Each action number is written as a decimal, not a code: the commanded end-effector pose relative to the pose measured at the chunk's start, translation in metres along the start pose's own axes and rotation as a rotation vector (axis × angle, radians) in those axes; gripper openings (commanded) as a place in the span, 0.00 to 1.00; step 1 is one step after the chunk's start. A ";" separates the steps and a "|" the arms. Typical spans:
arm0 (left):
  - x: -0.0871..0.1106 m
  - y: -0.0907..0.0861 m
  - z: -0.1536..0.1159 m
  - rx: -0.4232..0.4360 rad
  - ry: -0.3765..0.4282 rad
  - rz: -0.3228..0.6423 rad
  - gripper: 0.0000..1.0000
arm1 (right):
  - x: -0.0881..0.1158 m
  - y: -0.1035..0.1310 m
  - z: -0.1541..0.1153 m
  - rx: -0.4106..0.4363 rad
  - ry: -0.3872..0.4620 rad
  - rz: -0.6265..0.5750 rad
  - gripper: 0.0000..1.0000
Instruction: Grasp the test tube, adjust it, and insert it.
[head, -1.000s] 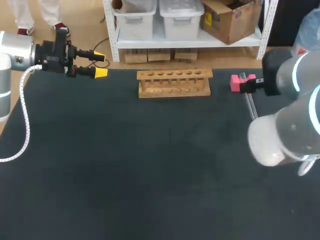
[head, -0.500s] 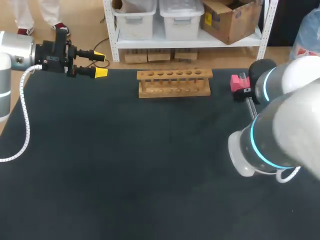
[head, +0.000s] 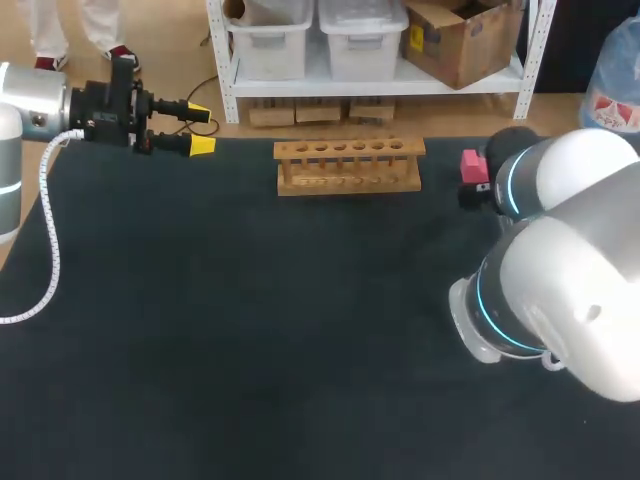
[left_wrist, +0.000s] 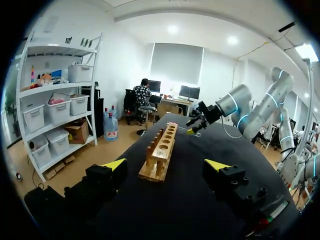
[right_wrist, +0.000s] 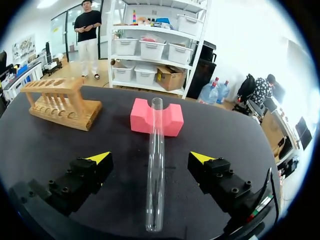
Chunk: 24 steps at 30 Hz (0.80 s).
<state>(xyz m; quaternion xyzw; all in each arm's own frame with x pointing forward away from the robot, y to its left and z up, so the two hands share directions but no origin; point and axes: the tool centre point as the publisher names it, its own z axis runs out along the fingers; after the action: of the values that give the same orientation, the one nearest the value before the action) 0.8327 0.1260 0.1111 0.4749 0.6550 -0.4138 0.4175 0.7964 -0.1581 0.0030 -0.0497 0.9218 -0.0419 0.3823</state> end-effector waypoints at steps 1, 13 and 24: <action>0.001 0.000 0.000 0.000 -0.002 0.002 1.00 | -0.001 -0.006 0.007 -0.110 0.010 -0.001 1.00; 0.001 0.000 0.000 0.000 -0.002 0.002 1.00 | 0.002 -0.007 0.021 -0.172 0.035 -0.021 0.65; 0.001 0.000 0.000 0.000 -0.002 0.002 1.00 | 0.002 -0.005 0.023 -0.182 0.046 -0.019 0.29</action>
<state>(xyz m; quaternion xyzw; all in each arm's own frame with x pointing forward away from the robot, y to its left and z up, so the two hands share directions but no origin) 0.8327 0.1260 0.1111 0.4749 0.6550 -0.4138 0.4175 0.8098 -0.1618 -0.0157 -0.0784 0.9295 0.0012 0.3605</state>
